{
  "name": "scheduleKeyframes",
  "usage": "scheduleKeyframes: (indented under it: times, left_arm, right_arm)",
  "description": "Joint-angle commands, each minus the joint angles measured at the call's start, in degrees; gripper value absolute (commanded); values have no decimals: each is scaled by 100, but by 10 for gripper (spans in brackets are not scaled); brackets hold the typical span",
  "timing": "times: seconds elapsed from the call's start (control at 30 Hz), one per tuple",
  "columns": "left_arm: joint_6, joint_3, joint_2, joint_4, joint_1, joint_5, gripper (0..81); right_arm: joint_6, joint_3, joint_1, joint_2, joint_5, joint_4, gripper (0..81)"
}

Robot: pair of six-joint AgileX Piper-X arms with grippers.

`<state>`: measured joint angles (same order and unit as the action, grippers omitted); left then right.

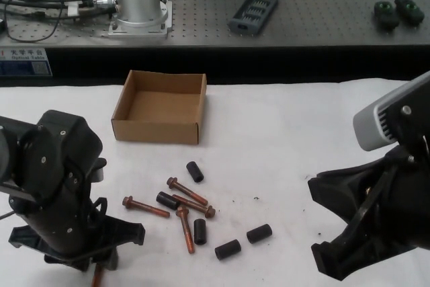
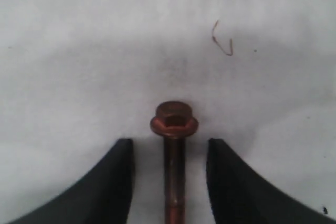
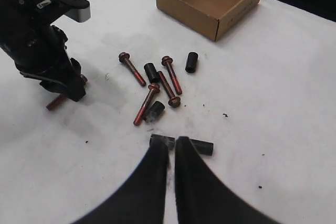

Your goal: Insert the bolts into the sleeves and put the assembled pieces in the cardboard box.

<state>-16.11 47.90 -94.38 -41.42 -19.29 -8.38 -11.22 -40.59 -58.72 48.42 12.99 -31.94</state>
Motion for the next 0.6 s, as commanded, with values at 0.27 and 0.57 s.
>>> scheduleKeyframes:
  times: [0.27, 0.57]
  left_arm:
    - [171, 6, -175, 275, -25, -605, 6]
    - [171, -11, 1005, 1181, 48, -1705, 6]
  right_arm:
    - [-79, -17, 22, -33, -26, -138, 51]
    - [406, -17, 70, 3, -265, -436, 51]
